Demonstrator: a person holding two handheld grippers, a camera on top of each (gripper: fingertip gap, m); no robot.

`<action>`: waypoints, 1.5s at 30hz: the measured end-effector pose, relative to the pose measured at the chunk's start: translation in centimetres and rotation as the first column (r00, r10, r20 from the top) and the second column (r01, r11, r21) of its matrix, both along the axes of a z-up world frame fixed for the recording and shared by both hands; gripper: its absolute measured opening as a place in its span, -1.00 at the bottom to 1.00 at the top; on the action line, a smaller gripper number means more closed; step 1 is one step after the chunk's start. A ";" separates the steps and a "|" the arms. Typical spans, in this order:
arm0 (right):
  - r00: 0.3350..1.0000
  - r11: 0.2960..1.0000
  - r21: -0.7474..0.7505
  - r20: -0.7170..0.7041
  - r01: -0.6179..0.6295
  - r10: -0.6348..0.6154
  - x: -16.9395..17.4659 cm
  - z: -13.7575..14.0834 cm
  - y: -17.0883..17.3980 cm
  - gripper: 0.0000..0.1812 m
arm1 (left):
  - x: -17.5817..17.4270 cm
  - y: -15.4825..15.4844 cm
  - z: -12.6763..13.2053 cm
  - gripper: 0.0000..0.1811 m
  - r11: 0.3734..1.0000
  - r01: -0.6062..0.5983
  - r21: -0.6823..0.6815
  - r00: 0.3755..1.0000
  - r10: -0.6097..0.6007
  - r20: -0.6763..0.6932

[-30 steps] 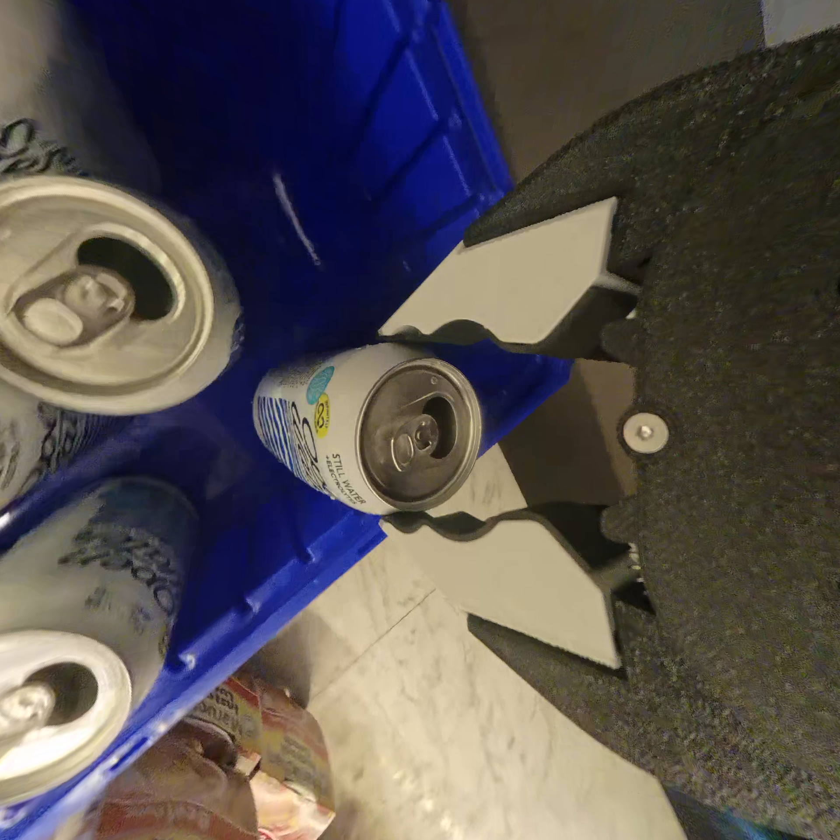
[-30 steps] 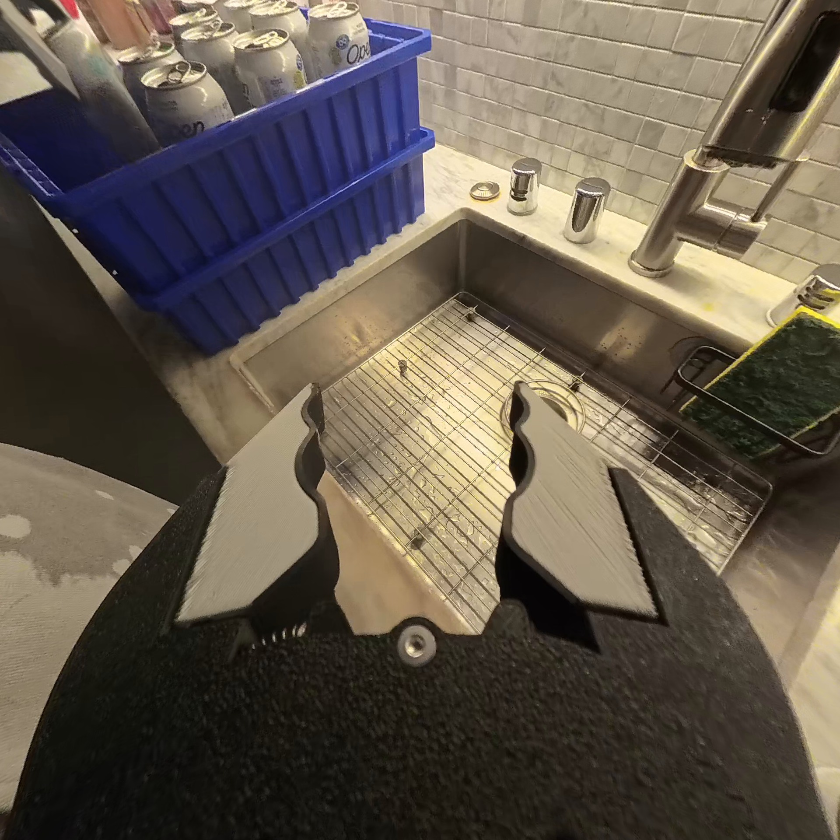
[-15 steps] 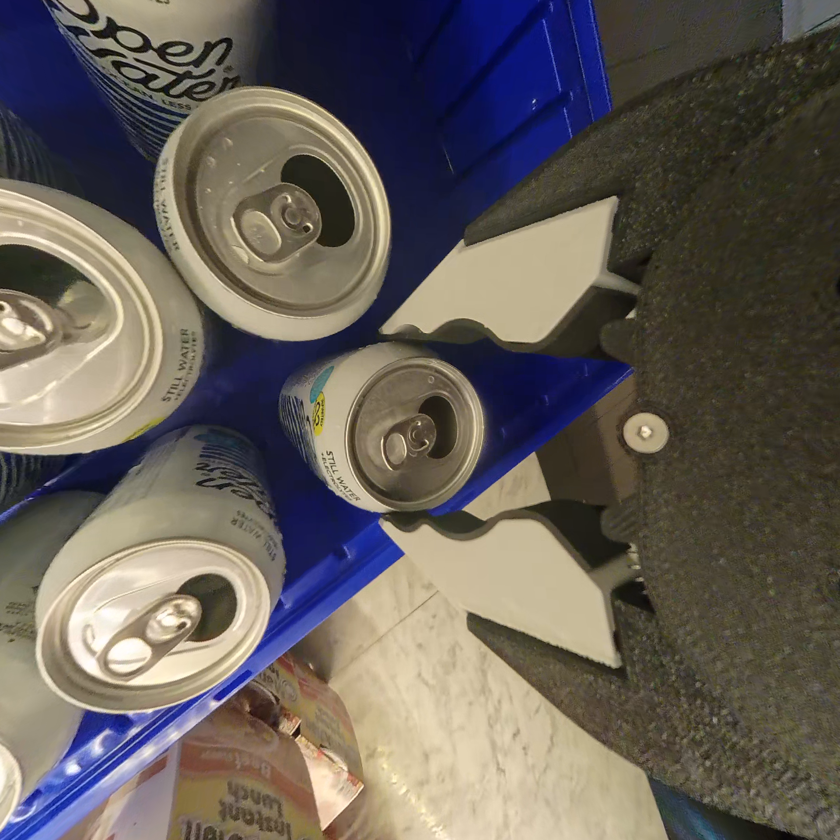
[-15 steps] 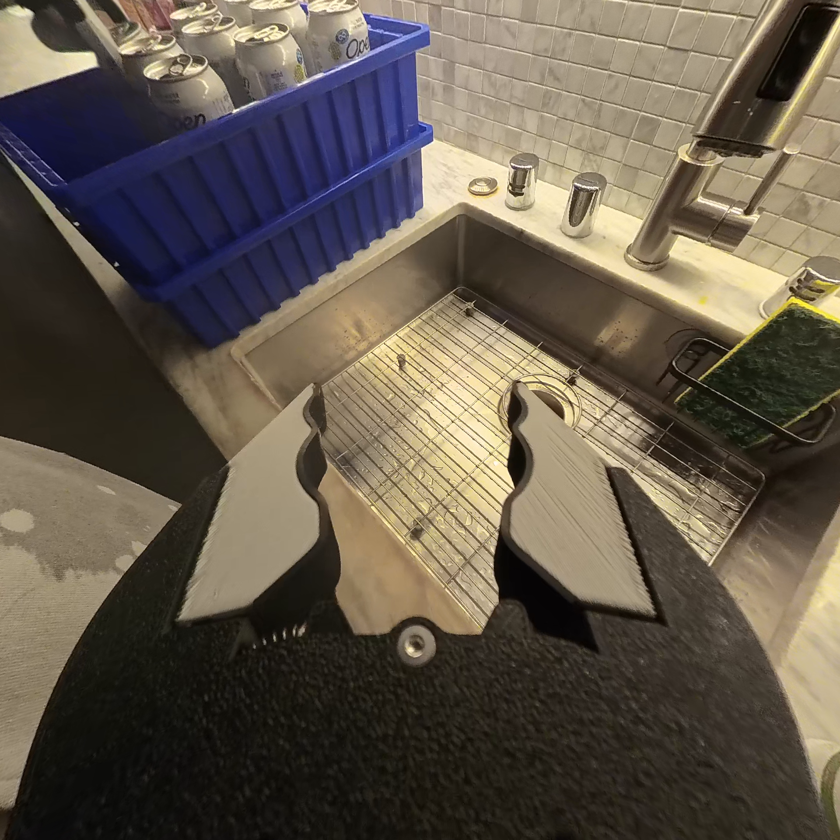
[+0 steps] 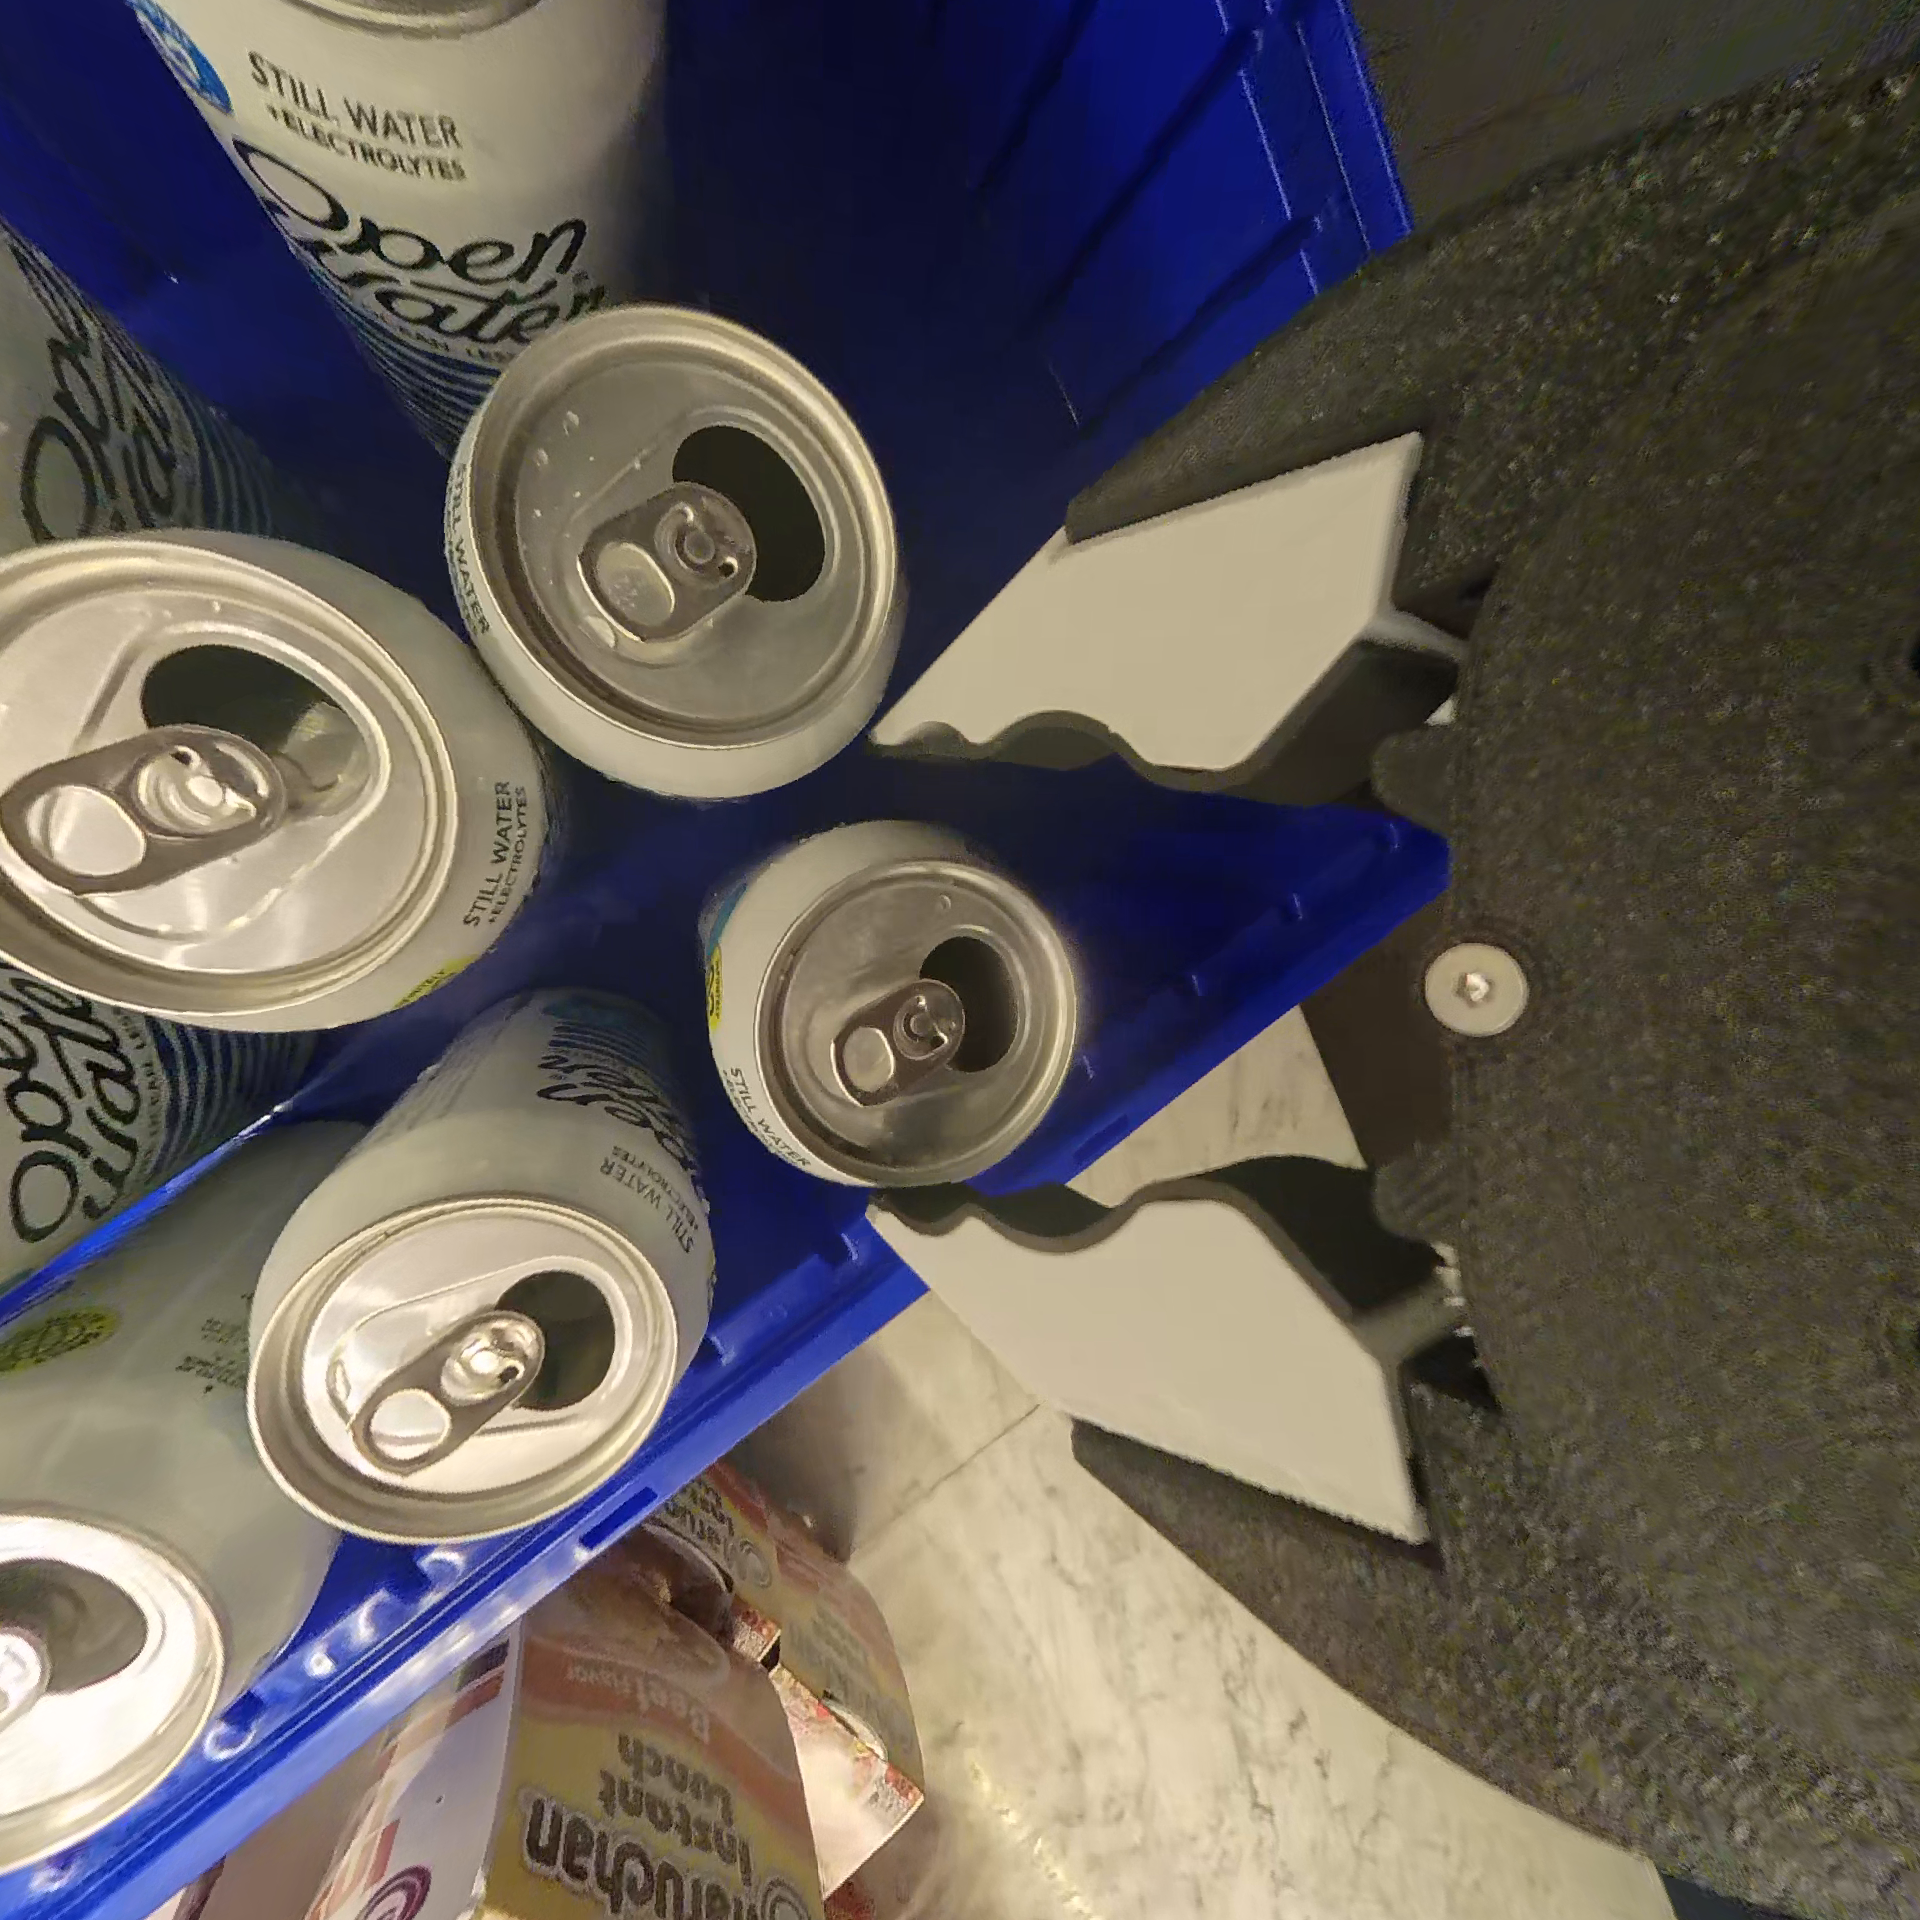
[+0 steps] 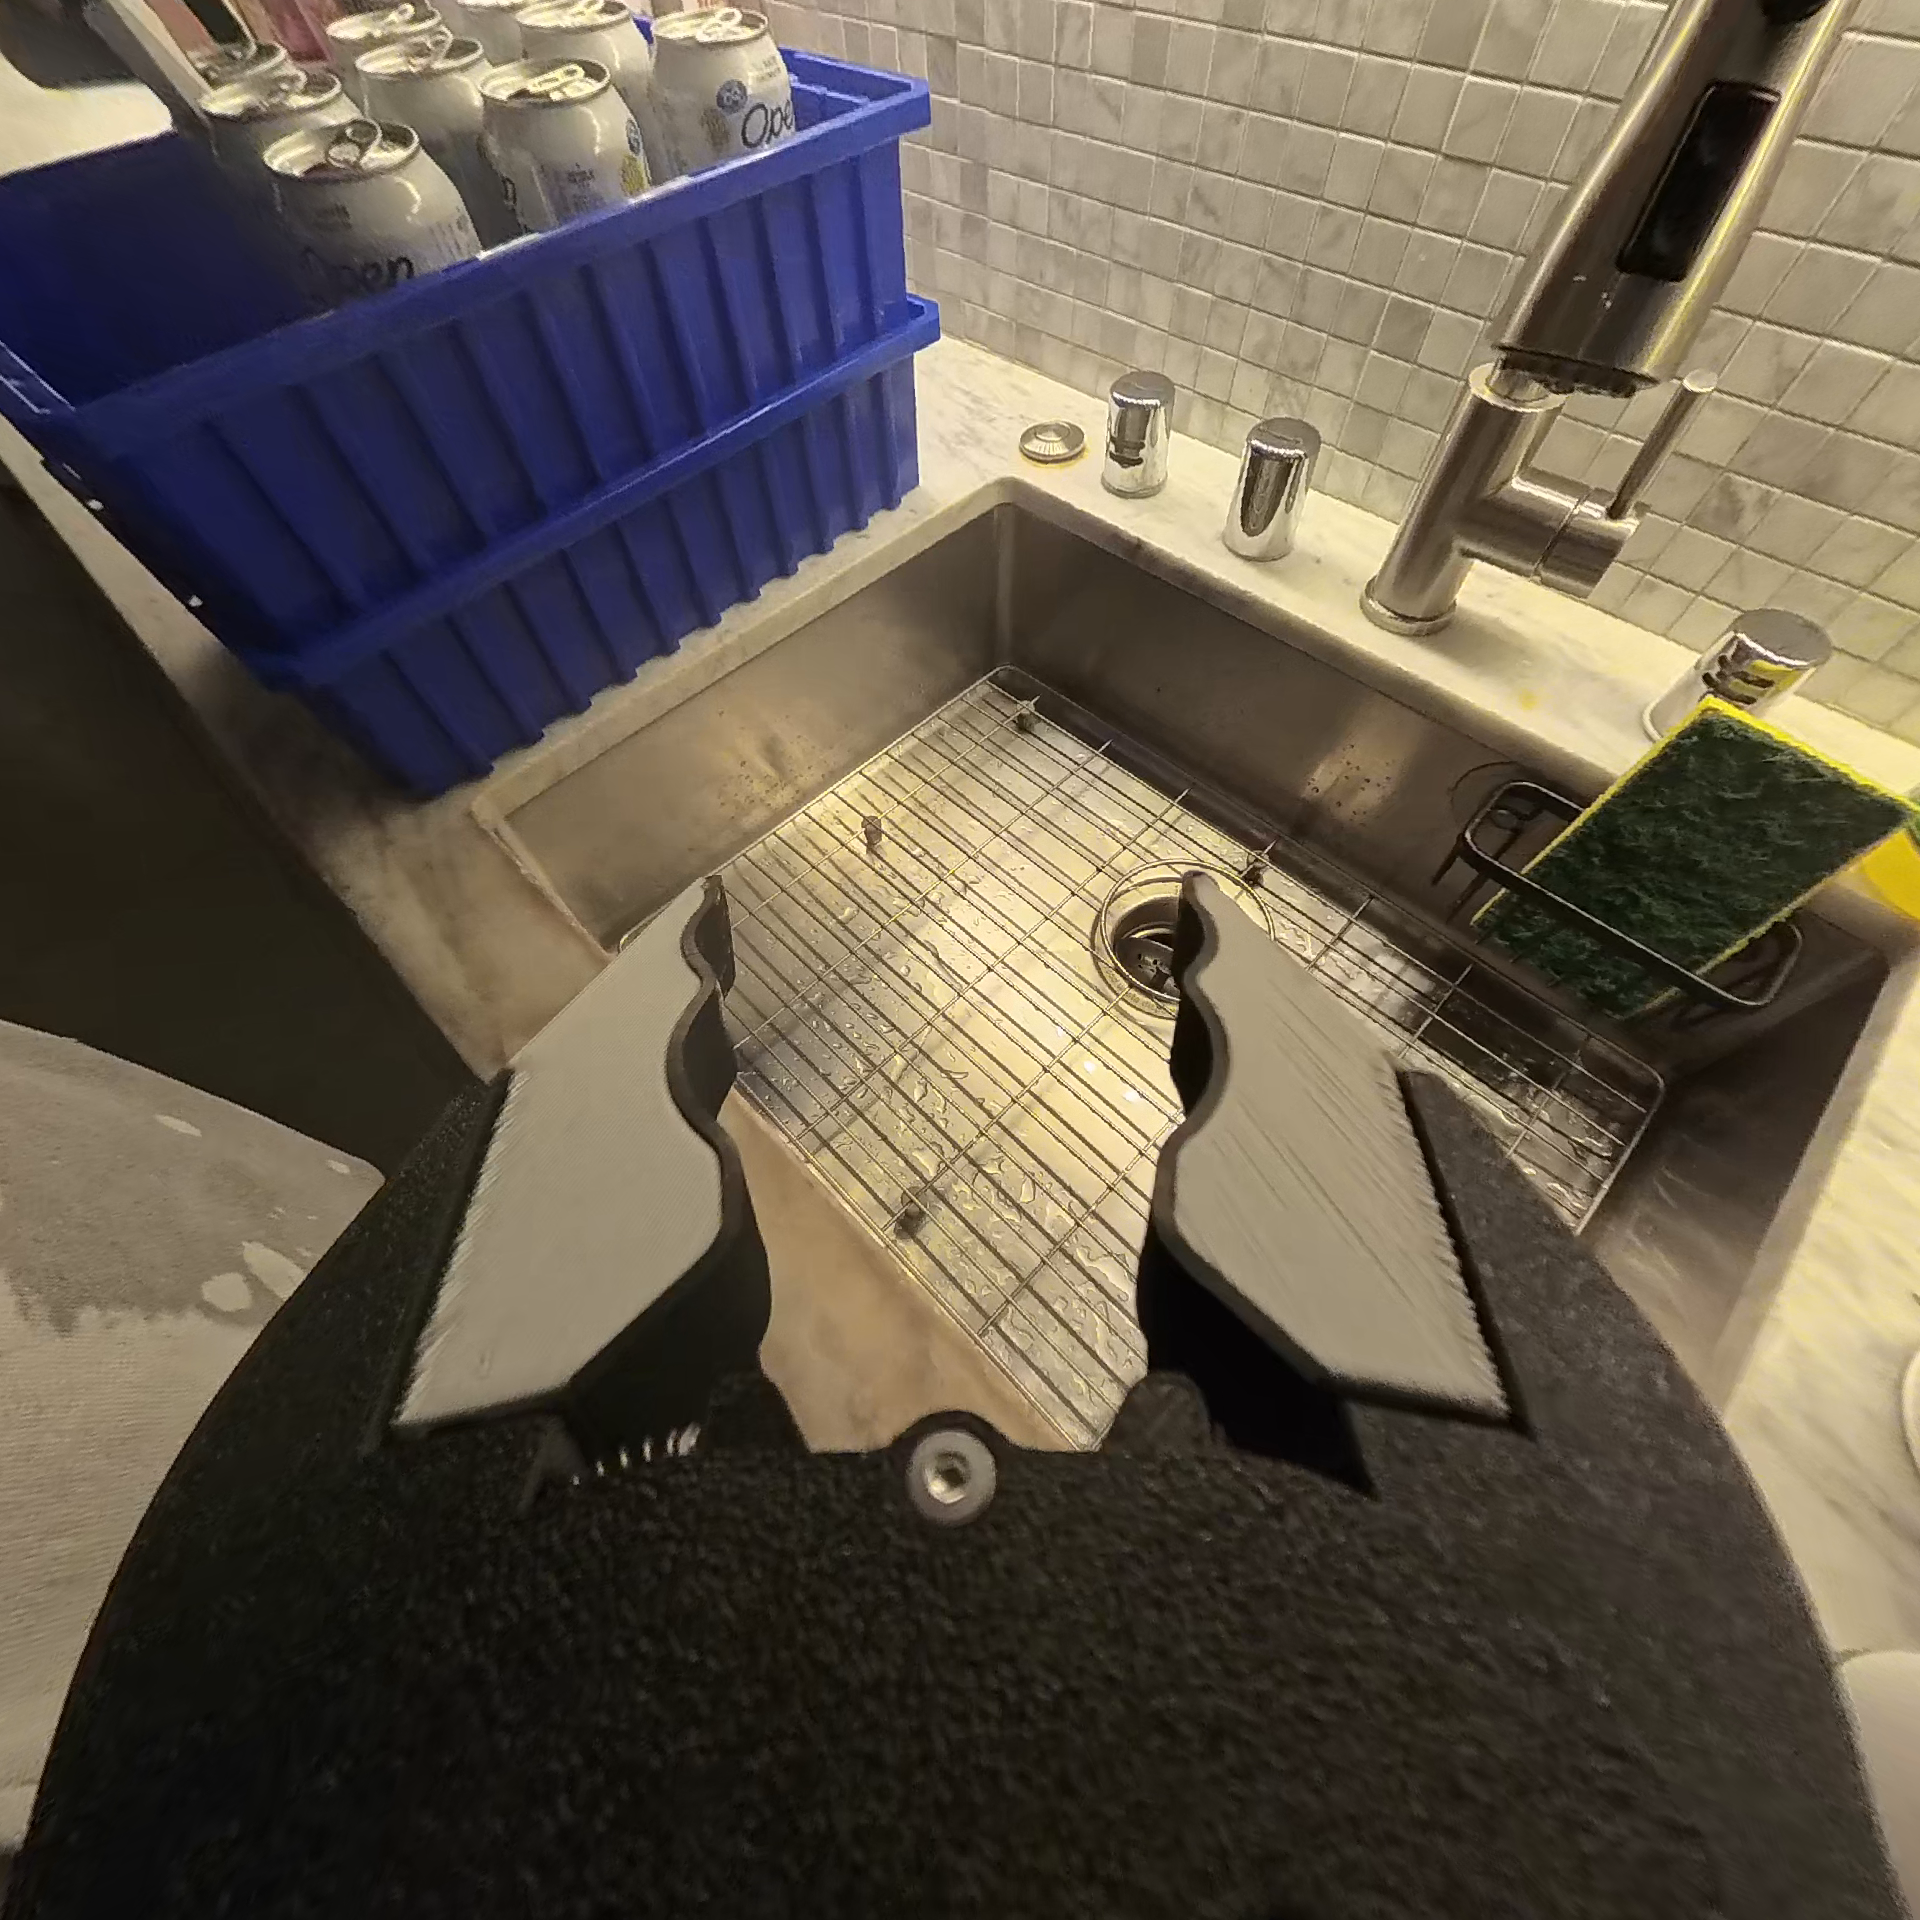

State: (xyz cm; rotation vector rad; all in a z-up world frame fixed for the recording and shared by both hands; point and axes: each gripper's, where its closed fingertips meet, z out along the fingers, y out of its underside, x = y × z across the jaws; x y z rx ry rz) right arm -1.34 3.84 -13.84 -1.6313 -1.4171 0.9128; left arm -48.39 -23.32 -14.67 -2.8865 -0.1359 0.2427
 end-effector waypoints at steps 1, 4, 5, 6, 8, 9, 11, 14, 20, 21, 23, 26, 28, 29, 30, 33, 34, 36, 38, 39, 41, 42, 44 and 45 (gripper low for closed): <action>1.000 1.000 0.003 0.002 -0.003 0.003 -0.1 0.0 0.0 -0.07 | 0.1 0.0 0.3 -0.10 1.000 0.002 0.015 1.000 -0.002 0.000; 1.000 1.000 0.012 0.004 -0.007 0.007 -0.2 0.1 0.0 -0.06 | 0.2 -0.1 1.7 -0.09 0.997 -0.004 0.080 1.000 0.005 -0.017; 1.000 1.000 0.015 0.003 -0.006 0.006 -0.2 0.1 0.0 -0.06 | 0.3 0.0 2.5 -0.09 0.992 -0.008 0.126 1.000 0.011 -0.022; 1.000 1.000 0.015 0.001 -0.004 0.004 -0.2 0.2 0.0 -0.06 | 0.4 0.1 3.3 -0.09 0.984 -0.019 0.176 0.999 0.024 -0.025; 1.000 1.000 0.011 -0.003 0.000 0.000 -0.1 0.2 0.1 -0.06 | 0.7 0.4 4.9 -0.09 0.958 -0.041 0.284 0.998 0.051 -0.028; 1.000 1.000 0.009 -0.003 0.001 -0.001 -0.1 0.1 0.2 -0.06 | 0.8 0.6 5.9 -0.09 0.937 -0.047 0.345 0.997 0.066 -0.042; 1.000 1.000 0.012 -0.005 0.004 -0.004 0.0 0.2 0.3 -0.06 | 1.5 1.1 8.1 -0.10 0.873 -0.060 0.484 0.992 0.105 -0.067; 1.000 1.000 0.016 -0.026 0.018 -0.018 0.3 0.6 0.6 -0.08 | 5.0 2.8 12.0 -0.10 0.696 -0.070 0.714 0.993 0.117 -0.016; 0.997 0.997 -0.023 -0.021 0.077 -0.077 2.4 0.5 1.3 0.00 | 15.3 7.1 16.1 -0.03 0.396 -0.030 0.918 0.997 0.072 0.001; 0.995 0.995 -0.023 -0.012 0.101 -0.102 3.2 0.3 1.6 0.01 | 17.1 8.0 16.3 -0.04 0.350 -0.027 0.937 0.998 0.061 0.006; 0.986 0.986 -0.011 0.006 0.168 -0.168 5.2 0.0 2.7 0.04 | 20.5 10.0 15.9 -0.04 0.290 -0.026 0.957 0.999 0.042 0.014; 0.949 0.949 0.015 0.010 0.314 -0.314 9.7 -0.5 5.7 0.07 | 24.8 12.9 14.4 -0.06 0.230 -0.054 0.972 0.998 0.042 0.045; 0.906 0.906 0.027 0.003 0.423 -0.424 13.5 -1.2 8.4 0.09 | 27.3 14.8 12.7 -0.07 0.225 -0.072 0.972 0.997 0.051 0.062; 0.879 0.879 0.035 0.004 0.476 -0.476 15.5 -1.8 9.9 0.11 | 28.5 15.7 11.8 -0.07 0.232 -0.084 0.969 0.996 0.054 0.073; 0.851 0.851 0.046 0.007 0.524 -0.524 17.5 -2.7 11.4 0.14 | 29.7 16.6 11.0 -0.08 0.235 -0.103 0.967 0.994 0.047 0.095; 0.796 0.796 0.071 0.033 0.601 -0.604 21.9 -6.0 15.3 0.22 | 33.5 19.1 8.6 -0.09 0.278 -0.148 0.949 0.988 0.001 0.153; 0.789 0.790 0.069 0.045 0.609 -0.612 22.7 -7.3 16.4 0.26 | 34.6 19.8 8.0 -0.10 0.297 -0.142 0.944 0.989 -0.008 0.151; 0.792 0.794 0.061 0.054 0.605 -0.608 23.2 -9.3 18.4 0.33 | 36.6 21.1 7.3 -0.11 0.331 -0.121 0.936 0.991 -0.020 0.135; 0.806 0.807 0.053 0.037 0.588 -0.590 22.7 -10.7 20.0 0.35 | 38.3 22.3 7.0 -0.13 0.353 -0.118 0.928 0.991 -0.021 0.134; 0.815 0.815 0.049 0.032 0.577 -0.579 22.4 -11.3 20.7 0.36 | 39.0 22.9 7.0 -0.14 0.360 -0.126 0.924 0.990 -0.019 0.143; 0.836 0.835 0.031 0.008 0.549 -0.549 21.4 -12.1 21.7 0.37 | 40.4 23.9 7.2 -0.14 0.361 -0.143 0.921 0.988 -0.009 0.157; 0.841 0.840 0.023 -0.013 0.541 -0.541 20.9 -12.2 22.2 0.37 | 41.0 24.4 7.3 -0.14 0.365 -0.146 0.920 0.987 -0.003 0.158; 0.854 0.855 0.017 -0.048 0.518 -0.517 20.1 -12.4 22.8 0.36 | 42.2 25.1 7.5 -0.15 0.370 -0.166 0.914 0.984 0.002 0.178; 0.861 0.862 0.010 -0.068 0.506 -0.504 19.7 -12.4 23.0 0.35 | 42.7 25.4 7.6 -0.15 0.366 -0.190 0.911 0.979 0.004 0.202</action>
